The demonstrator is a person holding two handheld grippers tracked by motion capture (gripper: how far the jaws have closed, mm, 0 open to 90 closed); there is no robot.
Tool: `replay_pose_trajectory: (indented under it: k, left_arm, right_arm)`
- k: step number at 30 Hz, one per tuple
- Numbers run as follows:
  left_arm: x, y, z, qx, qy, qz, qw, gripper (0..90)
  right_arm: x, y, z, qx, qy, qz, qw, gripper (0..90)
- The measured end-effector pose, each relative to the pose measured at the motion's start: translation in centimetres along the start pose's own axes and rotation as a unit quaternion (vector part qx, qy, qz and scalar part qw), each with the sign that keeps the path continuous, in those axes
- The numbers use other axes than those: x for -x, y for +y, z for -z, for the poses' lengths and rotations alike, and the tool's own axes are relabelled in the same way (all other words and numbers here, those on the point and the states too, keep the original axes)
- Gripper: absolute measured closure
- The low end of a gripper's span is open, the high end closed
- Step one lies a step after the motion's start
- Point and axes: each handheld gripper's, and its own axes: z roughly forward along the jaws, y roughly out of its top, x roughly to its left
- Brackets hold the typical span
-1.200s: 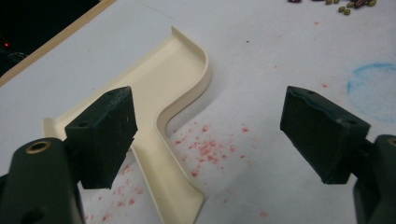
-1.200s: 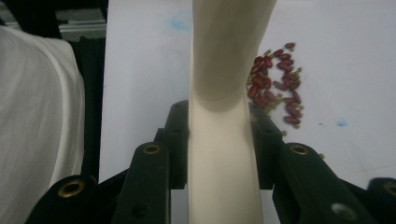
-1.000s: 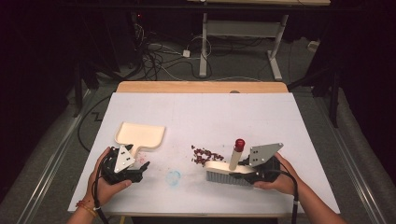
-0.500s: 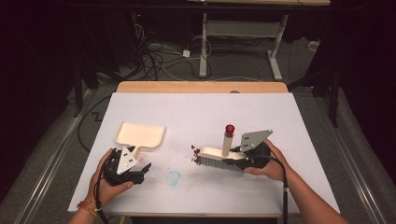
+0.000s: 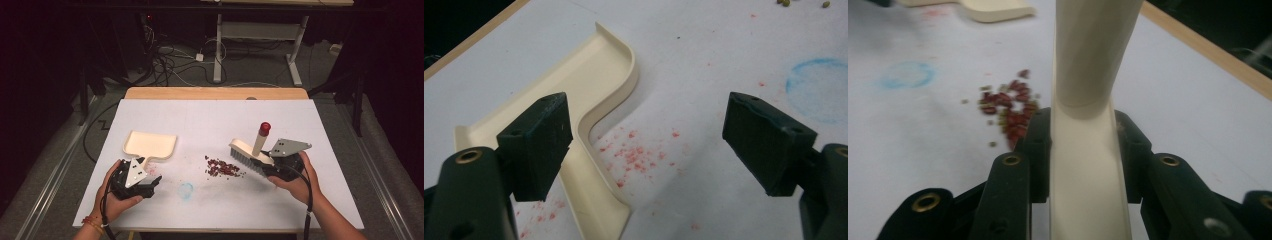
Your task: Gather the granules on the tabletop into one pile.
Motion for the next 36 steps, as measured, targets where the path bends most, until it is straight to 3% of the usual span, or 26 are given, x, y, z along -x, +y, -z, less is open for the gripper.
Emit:
replay_pose_trajectory:
  k: [3, 5, 7, 9, 12, 14, 18, 21, 23, 28, 36]
  left_arm:
    - [-0.1, 0.1, -0.1, -0.002, 0.0, 0.0, 1.0, 18.9]
    - [-0.1, 0.1, -0.2, -0.003, 0.0, -0.001, 1.0, 18.9]
    - [-0.1, 0.1, -0.2, -0.002, -0.001, -0.002, 1.0, 18.9]
    - [-0.1, 0.1, -0.3, -0.002, 0.0, -0.001, 1.0, 18.9]
    - [-0.1, 0.1, -0.4, -0.002, 0.002, 0.008, 1.0, 19.9]
    - [-0.2, 0.2, -0.5, -0.005, 0.003, 0.013, 0.9999, 20.1]
    - [-0.2, 0.3, -0.7, -0.004, 0.004, 0.018, 0.9998, 20.1]
    - [-0.3, 0.3, -0.7, -0.002, 0.006, 0.014, 0.9999, 20.1]
    - [-0.3, 0.3, -0.7, -0.003, 0.006, 0.014, 0.9999, 20.1]
    - [-0.3, 0.2, -0.7, -0.002, 0.005, 0.016, 0.9999, 20.1]
    - [-0.3, 0.3, -0.8, -0.005, 0.005, 0.017, 0.9998, 20.1]
  right_arm:
    - [0.4, -0.3, -0.8, -0.023, -0.057, -0.036, 0.9975, 67.6]
    - [0.6, -0.6, -1.7, -0.04, -0.087, -0.045, 0.9944, 67.6]
    - [0.8, -1.0, -2.6, -0.055, -0.106, -0.05, 0.9916, 67.6]
    - [0.7, -0.9, -3.0, -0.049, -0.117, -0.06, 0.9901, 67.6]
    - [-0.1, -0.6, -3.6, -0.044, -0.113, -0.067, 0.9903, 67.7]
    - [-1.5, -0.2, -4.3, -0.044, -0.129, -0.048, 0.9895, 67.7]
    - [-3.9, 0.9, -6.0, -0.047, -0.13, -0.022, 0.9902, 67.4]
    - [-4.8, 1.5, -7.0, -0.036, -0.125, -0.021, 0.9912, 67.4]
    - [-5.1, 1.7, -7.2, -0.023, -0.125, -0.033, 0.9914, 67.5]
    - [-5.9, 2.3, -7.8, -0.014, -0.12, -0.034, 0.9921, 67.5]
    - [-5.6, 3.1, -7.6, 0.006, -0.109, -0.047, 0.9929, 67.6]
